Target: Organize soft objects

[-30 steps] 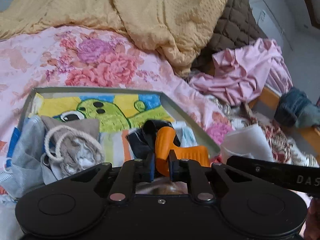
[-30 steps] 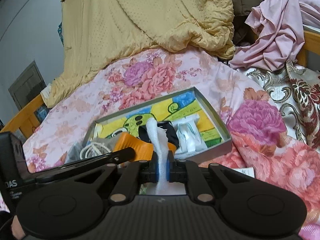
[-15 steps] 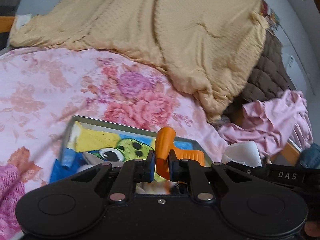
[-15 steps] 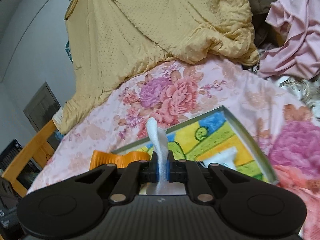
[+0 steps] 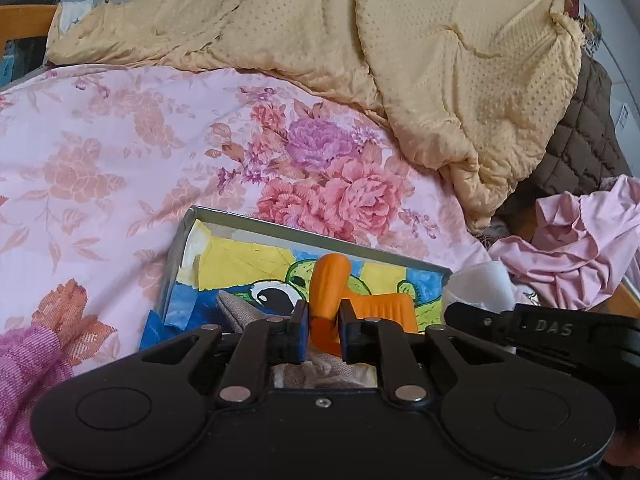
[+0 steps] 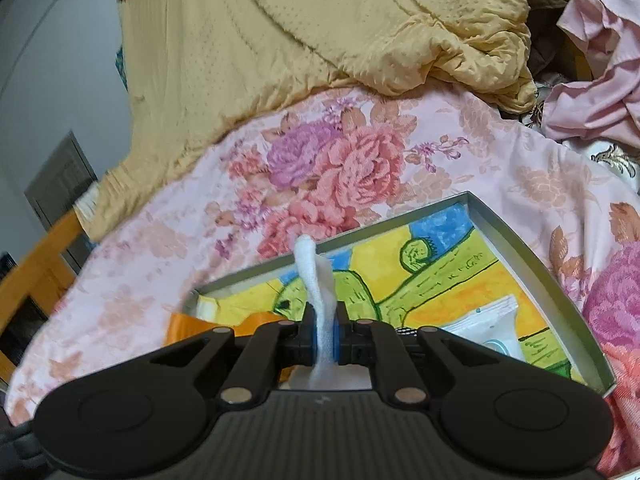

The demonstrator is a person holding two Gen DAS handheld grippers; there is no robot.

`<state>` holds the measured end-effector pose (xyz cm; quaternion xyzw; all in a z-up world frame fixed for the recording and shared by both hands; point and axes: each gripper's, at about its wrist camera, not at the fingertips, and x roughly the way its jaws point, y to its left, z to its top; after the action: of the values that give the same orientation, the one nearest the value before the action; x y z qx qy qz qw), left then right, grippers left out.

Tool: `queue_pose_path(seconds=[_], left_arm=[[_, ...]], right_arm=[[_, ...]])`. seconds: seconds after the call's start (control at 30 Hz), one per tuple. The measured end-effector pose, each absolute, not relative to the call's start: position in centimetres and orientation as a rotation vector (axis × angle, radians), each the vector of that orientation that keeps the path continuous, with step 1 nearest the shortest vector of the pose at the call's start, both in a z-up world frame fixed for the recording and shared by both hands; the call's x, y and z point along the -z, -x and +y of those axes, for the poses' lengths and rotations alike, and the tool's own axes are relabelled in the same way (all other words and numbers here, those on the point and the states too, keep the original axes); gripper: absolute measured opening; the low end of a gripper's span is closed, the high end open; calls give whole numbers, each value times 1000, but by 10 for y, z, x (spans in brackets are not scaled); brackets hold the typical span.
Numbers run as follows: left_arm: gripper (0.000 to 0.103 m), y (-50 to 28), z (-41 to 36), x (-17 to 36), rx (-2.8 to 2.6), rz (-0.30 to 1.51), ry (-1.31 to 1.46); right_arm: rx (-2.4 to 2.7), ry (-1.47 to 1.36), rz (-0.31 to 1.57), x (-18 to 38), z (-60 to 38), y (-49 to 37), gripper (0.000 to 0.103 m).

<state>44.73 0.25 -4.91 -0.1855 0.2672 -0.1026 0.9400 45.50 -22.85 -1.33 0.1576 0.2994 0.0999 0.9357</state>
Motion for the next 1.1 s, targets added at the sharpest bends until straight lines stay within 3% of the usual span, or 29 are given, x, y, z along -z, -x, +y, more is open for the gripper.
queue_pose_path(seconds=[0.73,0.97,1.1], left_arm=[[21,-450,-3,55,199,579,362],[27,-451,-4,55,202,584,361],[34,-451,-3,53,198,589,369]], right_arm=[[-184,-290,664,24,-224,-458,13],[-174,-290,667,25,-226,-459,15],[-163,-279,658,22,-227,-456,24]])
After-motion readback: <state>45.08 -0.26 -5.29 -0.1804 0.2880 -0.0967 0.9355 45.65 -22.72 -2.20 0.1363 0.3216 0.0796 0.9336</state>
